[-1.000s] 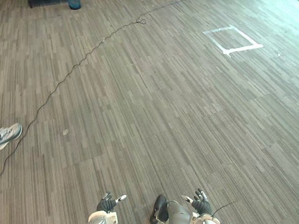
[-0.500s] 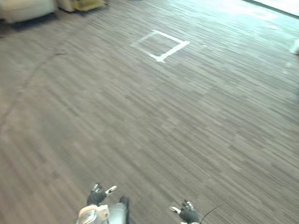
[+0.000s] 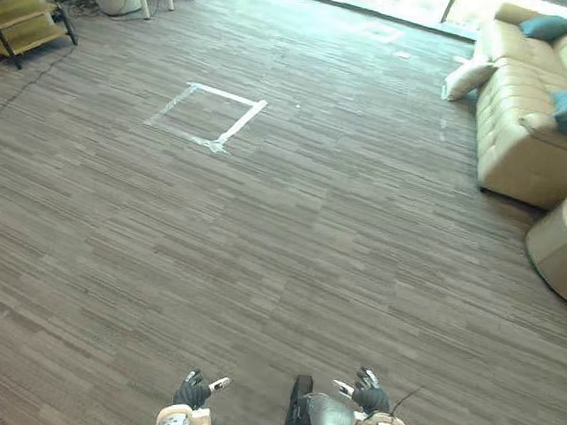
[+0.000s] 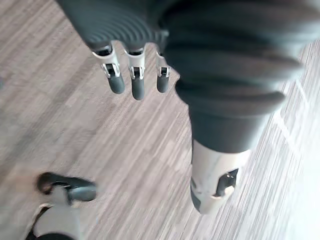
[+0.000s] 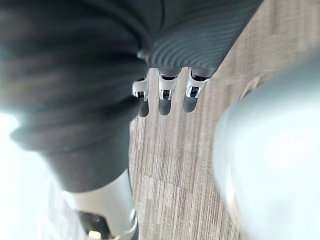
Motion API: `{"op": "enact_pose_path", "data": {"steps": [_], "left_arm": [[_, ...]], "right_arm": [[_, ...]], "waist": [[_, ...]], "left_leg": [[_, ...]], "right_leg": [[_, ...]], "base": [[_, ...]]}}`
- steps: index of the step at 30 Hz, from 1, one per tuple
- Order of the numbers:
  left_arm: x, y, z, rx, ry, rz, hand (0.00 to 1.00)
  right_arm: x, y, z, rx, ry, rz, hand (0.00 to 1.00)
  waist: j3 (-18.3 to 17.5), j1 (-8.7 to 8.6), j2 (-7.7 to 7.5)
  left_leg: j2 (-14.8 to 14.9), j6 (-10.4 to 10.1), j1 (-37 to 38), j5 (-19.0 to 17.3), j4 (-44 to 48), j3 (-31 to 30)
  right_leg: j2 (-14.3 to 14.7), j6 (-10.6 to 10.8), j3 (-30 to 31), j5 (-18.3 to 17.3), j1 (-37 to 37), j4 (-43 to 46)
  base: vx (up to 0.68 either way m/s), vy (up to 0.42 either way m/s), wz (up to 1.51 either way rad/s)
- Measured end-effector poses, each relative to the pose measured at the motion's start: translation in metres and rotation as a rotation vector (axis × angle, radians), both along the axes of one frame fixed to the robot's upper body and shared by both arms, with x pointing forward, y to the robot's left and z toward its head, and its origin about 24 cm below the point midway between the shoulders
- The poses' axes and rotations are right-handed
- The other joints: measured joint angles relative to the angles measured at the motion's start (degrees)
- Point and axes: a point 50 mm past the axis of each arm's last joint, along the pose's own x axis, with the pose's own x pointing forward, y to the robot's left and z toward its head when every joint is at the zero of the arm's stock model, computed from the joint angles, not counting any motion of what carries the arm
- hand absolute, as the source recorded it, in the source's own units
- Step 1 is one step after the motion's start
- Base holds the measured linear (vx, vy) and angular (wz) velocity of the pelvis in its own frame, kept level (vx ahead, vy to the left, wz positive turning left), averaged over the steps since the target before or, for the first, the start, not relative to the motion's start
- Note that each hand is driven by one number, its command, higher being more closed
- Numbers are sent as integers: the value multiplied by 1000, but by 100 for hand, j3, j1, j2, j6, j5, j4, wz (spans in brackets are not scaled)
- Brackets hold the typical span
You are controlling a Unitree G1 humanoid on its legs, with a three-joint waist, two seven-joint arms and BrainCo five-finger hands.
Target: Pick up cushions and gather them together orderly.
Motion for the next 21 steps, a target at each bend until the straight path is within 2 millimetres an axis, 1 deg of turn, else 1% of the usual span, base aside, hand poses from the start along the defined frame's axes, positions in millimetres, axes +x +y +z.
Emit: {"op": "enact_pose_path", "data": {"steps": [1,2,3,4,5,6,7,8,9,10,11,12,13,14,15,16,17,18,19,20,21], "left_arm": [[2,1,2,-2,-15,26,0],[2,1,2,-3,-16,26,0],[5,0,3,-7,-33,39,0],[7,6,5,7,-46,33,0],[7,7,6,9,-52,32,0],[8,10,7,16,-62,32,0],[8,17,8,38,-69,27,0],[9,18,9,42,-72,20,0],[9,19,9,45,-72,21,0],[8,19,9,49,-68,15,0],[6,18,8,53,-60,0,0],[5,18,7,59,-54,-14,0],[1,20,6,67,-40,-11,0],[2,25,7,82,-41,-14,0],[0,30,6,97,-27,-30,0],[-1,31,6,100,-25,-27,0],[-2,34,6,108,-20,-27,0],[-2,35,6,112,-15,-28,0],[-4,36,5,111,-3,-28,0],[-7,35,3,108,15,-28,0],[-10,31,1,97,32,-29,0]], "right_arm": [[1,-3,1,-11,-6,3,0],[1,-4,1,-13,-5,3,0],[3,-6,1,-18,5,5,0],[4,1,0,-3,9,13,0],[4,4,0,5,10,13,0],[2,9,-2,20,17,11,0],[-3,14,-5,31,43,16,0],[-3,18,-6,40,49,17,0],[-4,19,-7,41,53,14,0],[-5,19,-7,41,58,13,0],[-8,17,-8,37,67,14,0],[-9,17,-9,35,74,17,0],[-17,16,-13,26,110,37,0],[-17,20,-13,36,115,41,0],[-19,24,-14,46,114,36,0],[-21,24,-14,49,116,31,0],[-22,25,-15,52,120,25,0],[-21,25,-14,53,115,26,0],[-19,24,-13,50,104,28,0],[-16,22,-11,46,87,30,0],[-14,19,-9,38,70,30,0]], "waist": [[57,17,144],[57,21,161],[174,92,283],[255,118,190],[262,129,138],[265,142,23],[238,217,-58],[234,292,-68],[232,309,-66],[223,319,-61],[184,340,-24],[161,369,-3],[66,423,-39],[9,425,-173],[-81,371,-320],[-106,383,-378],[-107,394,-471],[-68,375,-529],[-24,364,-478],[-3,327,-462],[4,302,-388]], "left_leg": [[231,-425,-690,645,1637,-322],[254,-496,-781,764,1838,-355],[449,-549,-1438,731,3380,-402],[415,-379,-1777,431,3736,-275],[388,-320,-1888,334,3722,-163],[318,-196,-2119,113,3531,75],[215,-67,-2468,-110,2825,335],[96,-29,-2760,-136,1897,438],[7,-18,-2942,-82,1248,425],[-125,-59,-3065,97,423,313],[-218,-185,-3197,527,-748,64],[-242,-256,-3287,870,-832,-36],[-371,-63,-3271,1516,-772,-146],[-475,67,-3233,1389,-760,-116],[-598,267,-3207,1209,-613,8],[-650,283,-3137,1098,-532,60],[-768,326,-2905,968,-515,104],[-870,387,-2517,751,-564,133],[-937,413,-2061,423,-625,111],[-962,428,-1628,253,-715,95],[-938,452,-1123,134,-972,60]], "right_leg": [[194,-53,136,-146,292,-155],[233,-66,137,-163,352,-185],[564,-202,392,-293,973,-558],[619,-237,609,-375,1576,-888],[619,-236,698,-379,1779,-1012],[608,-237,910,-383,2157,-1298],[519,-224,1170,-377,2535,-1636],[430,-155,1346,-415,2849,-1932],[382,-94,1466,-449,3022,-2122],[314,-29,1559,-490,3211,-2303],[264,64,1687,-554,3449,-2549],[259,114,1772,-593,3525,-2626],[174,169,1913,-626,3610,-2638],[22,174,1897,-624,3597,-2516],[-152,206,1916,-606,3279,-1790],[-188,295,1936,-582,3150,-1338],[-257,595,1934,-476,2903,-445],[-341,1126,1957,19,2402,965],[-372,1429,1938,494,1828,2385],[-388,1230,1802,321,1478,3171],[-387,984,1543,10,1098,3525]], "base": [[647,-194,-37],[674,-118,-81],[693,-38,-95],[681,-39,-102],[652,-42,-79],[602,-20,-97],[718,20,-135],[579,65,-129],[588,126,-93],[598,179,-71],[612,221,-60],[659,290,-79],[551,262,-54],[834,362,-35],[690,278,2],[804,320,3],[497,205,-6],[703,266,-10],[657,209,-13],[644,178,-14],[496,83,-11]]}}
